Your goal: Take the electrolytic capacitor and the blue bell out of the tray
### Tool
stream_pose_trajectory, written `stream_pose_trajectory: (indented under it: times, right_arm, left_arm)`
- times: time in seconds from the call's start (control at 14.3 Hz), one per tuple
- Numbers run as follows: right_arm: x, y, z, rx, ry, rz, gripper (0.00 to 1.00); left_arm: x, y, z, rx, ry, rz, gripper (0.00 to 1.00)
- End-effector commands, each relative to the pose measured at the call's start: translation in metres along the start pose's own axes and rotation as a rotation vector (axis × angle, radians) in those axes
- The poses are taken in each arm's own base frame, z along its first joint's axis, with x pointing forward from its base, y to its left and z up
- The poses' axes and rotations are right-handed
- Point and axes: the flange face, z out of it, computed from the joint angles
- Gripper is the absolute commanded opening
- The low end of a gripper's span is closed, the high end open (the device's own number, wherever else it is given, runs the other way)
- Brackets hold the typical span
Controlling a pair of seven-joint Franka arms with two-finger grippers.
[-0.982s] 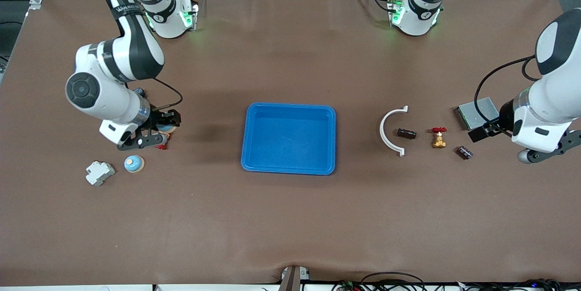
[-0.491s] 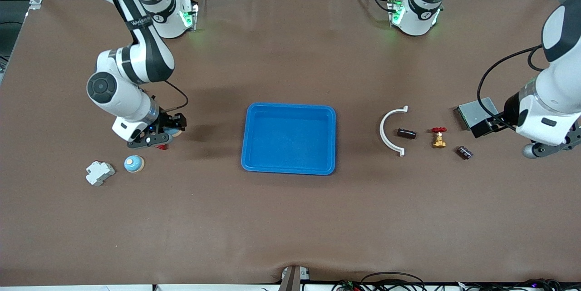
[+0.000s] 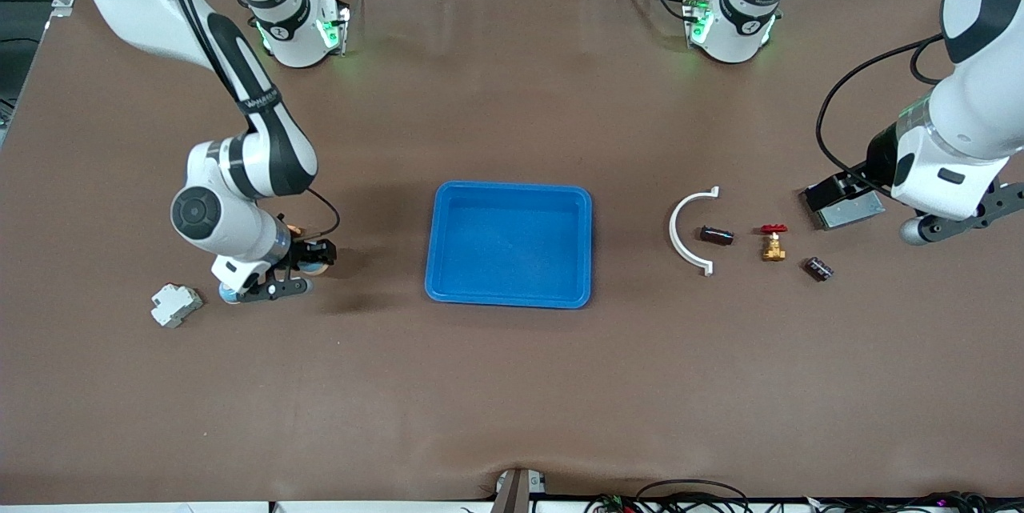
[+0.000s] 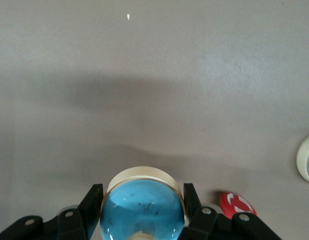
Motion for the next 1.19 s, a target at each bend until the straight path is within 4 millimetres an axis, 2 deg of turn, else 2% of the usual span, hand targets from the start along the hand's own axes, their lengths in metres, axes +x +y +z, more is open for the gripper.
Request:
stream_pose_trajectory:
  times: [0.0,0.28,0.49,0.56,0.63,0.77,0.98,1.12]
  right_arm:
    - [0.021,0.011,0.019,0.008,-0.007,0.015,0.00]
    - [0.023,0.016,0.041,0.009,-0.034,0.014,0.00]
    - [0.023,0.017,0.046,0.008,-0.042,0.015,0.00]
    - [0.023,0.017,0.046,0.008,-0.041,0.015,0.05]
    - [0.023,0.017,0.047,0.008,-0.042,0.017,0.24]
    - [0.023,0.024,0.045,0.011,-0.041,0.034,0.99]
    - [0.021,0.020,0.038,0.013,-0.056,0.031,1.00]
    - [0.015,0.017,0.013,0.016,-0.120,0.050,1.00]
  left_arm:
    - [-0.019,-0.019,-0.010,-0.003,-0.024,0.007,1.00]
    - [-0.032,-0.025,-0.016,0.004,0.002,0.072,1.00]
    - [-0.037,-0.034,-0.024,0.004,0.023,0.123,1.00]
    - [-0.036,-0.039,-0.026,0.002,0.029,0.163,1.00]
    - [-0.036,-0.043,-0.029,-0.001,0.036,0.189,1.00]
    - [-0.037,-0.046,-0.033,-0.002,0.043,0.216,1.00]
    - [-0.031,-0.052,-0.031,-0.020,0.099,0.246,1.00]
    - [-0.039,-0.049,-0.033,-0.022,0.123,0.254,1.00]
